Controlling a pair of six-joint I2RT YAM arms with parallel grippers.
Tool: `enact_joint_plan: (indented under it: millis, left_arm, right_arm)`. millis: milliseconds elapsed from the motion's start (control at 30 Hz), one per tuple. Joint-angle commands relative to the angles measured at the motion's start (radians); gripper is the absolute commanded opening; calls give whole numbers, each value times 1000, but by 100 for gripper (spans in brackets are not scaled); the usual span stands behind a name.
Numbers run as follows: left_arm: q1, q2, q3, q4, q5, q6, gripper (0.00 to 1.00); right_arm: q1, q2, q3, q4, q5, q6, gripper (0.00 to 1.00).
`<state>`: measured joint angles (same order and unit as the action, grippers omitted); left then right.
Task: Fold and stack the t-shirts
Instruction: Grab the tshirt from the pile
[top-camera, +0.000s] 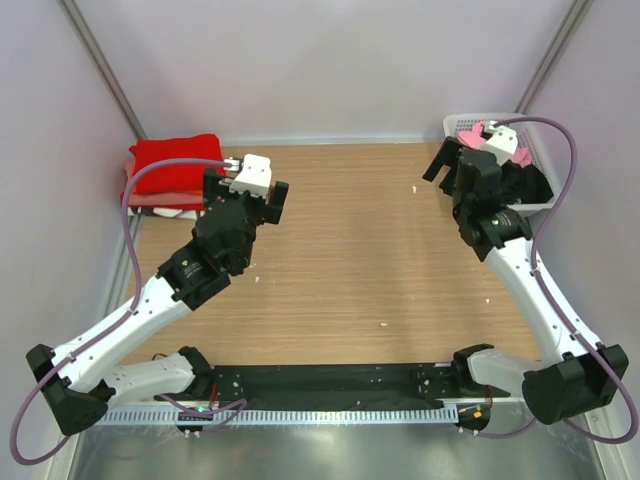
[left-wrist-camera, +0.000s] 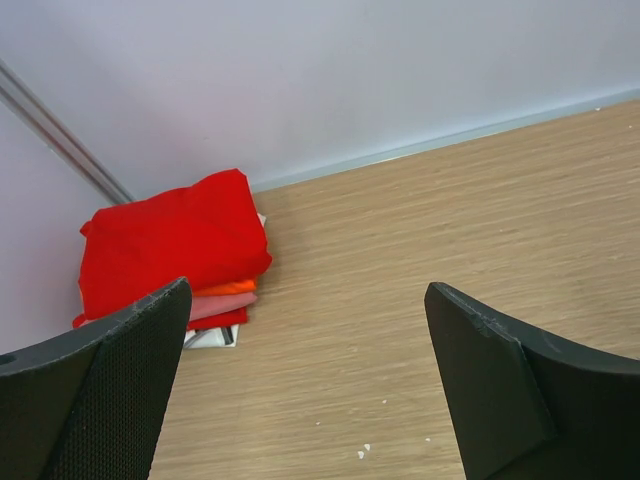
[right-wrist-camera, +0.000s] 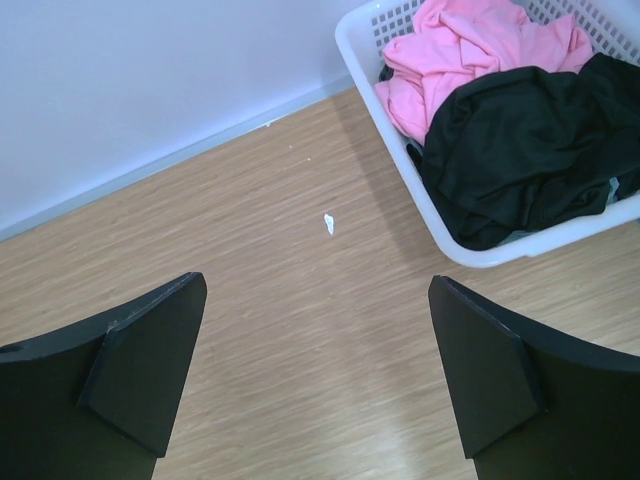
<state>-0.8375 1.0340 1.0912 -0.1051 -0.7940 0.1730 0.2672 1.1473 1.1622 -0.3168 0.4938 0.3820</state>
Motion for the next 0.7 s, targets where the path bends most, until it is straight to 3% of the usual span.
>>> enact_joint_plan:
  millis: [0, 133, 233, 300, 500, 667]
  left_arm:
    - [-5, -5, 39, 10, 4, -4, 100]
    - [-3, -3, 42, 4, 6, -12, 100]
    - [-5, -2, 42, 1, 6, -13, 100]
    - [-5, 1, 44, 1, 10, -18, 100]
    - [-5, 5, 50, -10, 12, -18, 100]
    - [-5, 1, 52, -11, 16, -21, 100]
  right_arm:
    - [1, -6, -5, 149, 37, -15, 100]
    - [-17, 86, 45, 116, 126, 15, 100]
    - [-239, 221, 180, 7, -114, 132, 100]
    - [-319, 314, 255, -33, -194, 195, 100]
    - [-451, 511, 433, -143, -199, 232, 100]
    - [-491, 641, 511, -157, -224, 213, 100]
